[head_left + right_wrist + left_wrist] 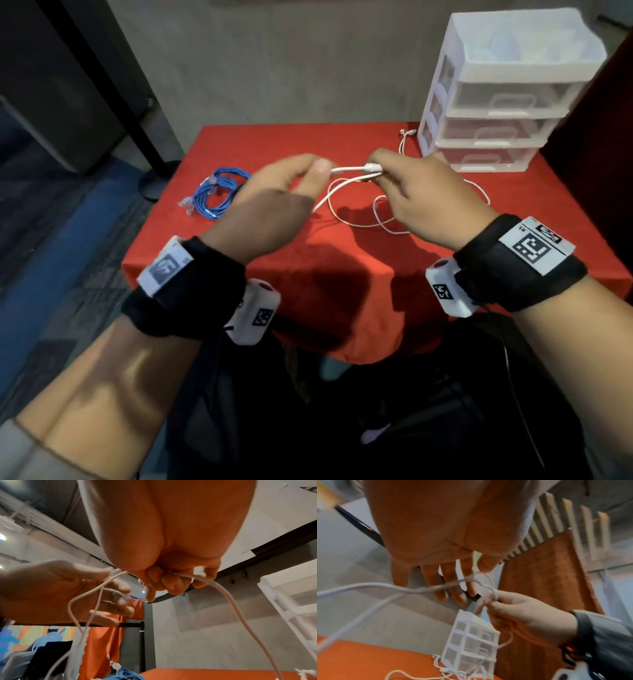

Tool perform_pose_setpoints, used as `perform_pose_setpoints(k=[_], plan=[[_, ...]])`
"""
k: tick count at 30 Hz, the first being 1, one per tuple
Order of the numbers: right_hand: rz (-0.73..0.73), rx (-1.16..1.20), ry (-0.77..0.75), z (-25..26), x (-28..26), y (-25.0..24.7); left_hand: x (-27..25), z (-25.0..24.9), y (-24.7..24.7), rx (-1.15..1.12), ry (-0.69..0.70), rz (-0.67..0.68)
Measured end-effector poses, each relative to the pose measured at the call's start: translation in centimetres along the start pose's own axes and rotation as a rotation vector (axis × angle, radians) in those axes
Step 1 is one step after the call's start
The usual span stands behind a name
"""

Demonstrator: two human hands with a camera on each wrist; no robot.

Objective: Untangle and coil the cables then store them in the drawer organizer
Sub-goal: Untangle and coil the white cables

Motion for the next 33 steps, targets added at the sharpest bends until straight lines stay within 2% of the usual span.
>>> perform_pose_setpoints(k=[2, 5, 9, 12, 13, 15, 17, 19, 21, 24, 25, 27, 29, 31, 33], plan=[[0.006, 0.012, -0.002, 0.4, -0.1, -0.2, 0.1, -1.1, 2.1, -0.1, 0.016, 0.07], [0.048, 0.002, 0.073, -0.4, -0.1, -0.4, 0.6, -0.6, 2.4, -0.288, -0.022, 0.038], [0.174, -0.1, 0.215, -4.5, 0.1, 0.5, 0.7, 1.8, 0.5, -0.348, -0.18, -0.186], [0.311, -0.165, 0.4, -9.3, 1.0, 1.4, 0.4, 3.2, -0.9, -0.364, -0.258, -0.302], [0.35, -0.135, 0.471, -10.7, 1.1, 1.6, 0.4, 3.6, -1.1, -0.409, -0.3, -0.326], [0.369, 0.072, 0.636, -13.4, 1.3, 2.0, 0.2, 4.2, -1.2, -0.552, -0.41, -0.344], [0.27, 0.306, 0.773, -15.3, 1.6, 1.5, 0.0, 4.1, -1.1, -0.694, -0.483, -0.333], [0.099, 0.505, 0.841, -15.7, 1.9, 0.2, -0.1, 3.8, -1.1, -0.761, -0.487, -0.318], [-0.069, 0.76, 0.83, -14.7, 2.3, -1.3, -0.1, 3.2, -1.1, -0.776, -0.46, -0.302], [-0.163, 1.042, 0.768, -12.9, 2.2, -2.2, 0.1, 2.3, -0.6, -0.821, -0.413, -0.276], [-0.188, 0.984, 0.724, -12.1, 1.9, -2.3, 0.2, 2.1, -0.3, -0.838, -0.409, -0.265], [-0.172, 0.581, 0.626, -10.1, 1.0, -2.3, 0.2, 1.9, 0.5, -0.866, -0.428, -0.243], [-0.134, 0.222, 0.605, -8.7, -0.1, -1.3, 0.0, 1.9, 1.6, -0.902, -0.463, -0.211], [-0.071, 0.11, 0.556, -7.3, -1.1, 0.1, -0.3, 1.9, 2.8, -0.924, -0.476, -0.176], [0.057, 0.06, 0.417, -5.9, -1.6, 1.9, -0.7, 1.8, 3.8, -0.923, -0.463, -0.139]])
Point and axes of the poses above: each hand's wrist, its own x-axis towards the middle knuckle, its own y-axis out of the palm, z = x × y, the point moved 8 cm from there along x, towards the middle knuckle, and after that the axes turned 11 degrees about y, right-handed, at the moved point
